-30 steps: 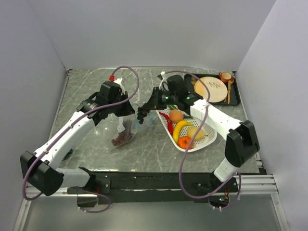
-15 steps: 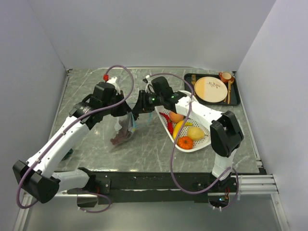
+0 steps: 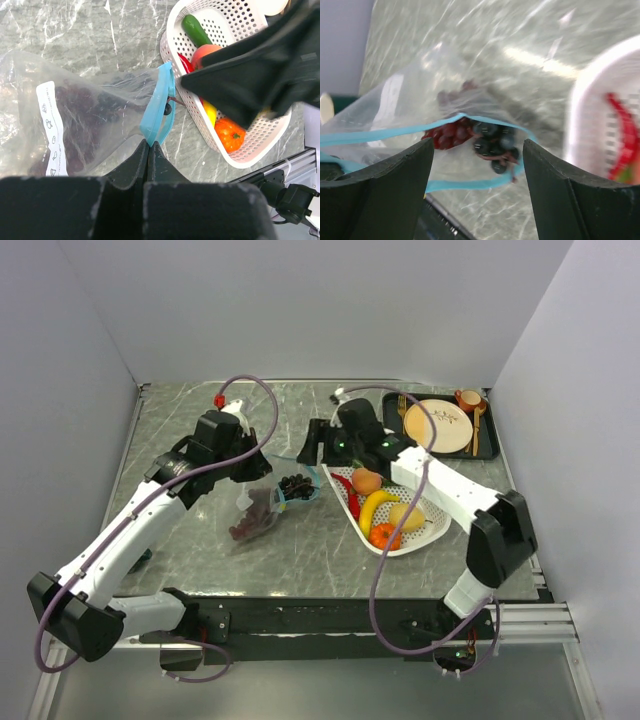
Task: Place the food in the zip-top bag and seal the zipper
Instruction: Place the fake fruit in the zipper food storage bag.
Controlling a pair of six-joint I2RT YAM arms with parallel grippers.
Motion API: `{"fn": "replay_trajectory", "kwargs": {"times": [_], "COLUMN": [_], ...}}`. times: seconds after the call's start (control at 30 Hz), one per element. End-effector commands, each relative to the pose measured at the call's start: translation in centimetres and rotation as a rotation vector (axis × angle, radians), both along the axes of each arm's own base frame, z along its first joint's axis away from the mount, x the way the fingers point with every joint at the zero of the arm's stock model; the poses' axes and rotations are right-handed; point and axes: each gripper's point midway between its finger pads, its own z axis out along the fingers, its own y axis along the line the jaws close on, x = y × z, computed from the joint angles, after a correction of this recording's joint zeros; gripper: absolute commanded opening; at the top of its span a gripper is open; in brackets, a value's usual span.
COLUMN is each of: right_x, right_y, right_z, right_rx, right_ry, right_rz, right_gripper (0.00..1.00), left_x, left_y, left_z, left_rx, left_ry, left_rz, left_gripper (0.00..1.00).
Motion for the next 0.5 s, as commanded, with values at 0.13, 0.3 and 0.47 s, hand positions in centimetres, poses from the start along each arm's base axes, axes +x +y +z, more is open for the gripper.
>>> {"fn": "replay_trajectory", "kwargs": {"times": [0.13,0.3,0.47], "right_x": [1.5,0.1,0.2], "right_y": [-4.5,-3.7,-2.7], "right_z": [1.2,-1.2,-2.6], "right_rx": [-0.052,-0.018,-0.007], "right_ry": [-0.043,0.031,0.057], "right_rz": [-0.125,-0.084,-0.046], "right_gripper": [0.65,0.51,0.44], "left_x": [0.6,0.9,0.6], "left_y": [-0.2,1.4,1.6], "left_z": [2.3,2.7,3.2], "left_rx": [-0.023,0.024,0.018], "left_ry": [-0.068,-0.082,-0.102], "left_rz": [0.006,0.071,0.072], "left_gripper": [0.01,0.01,0.01]}}
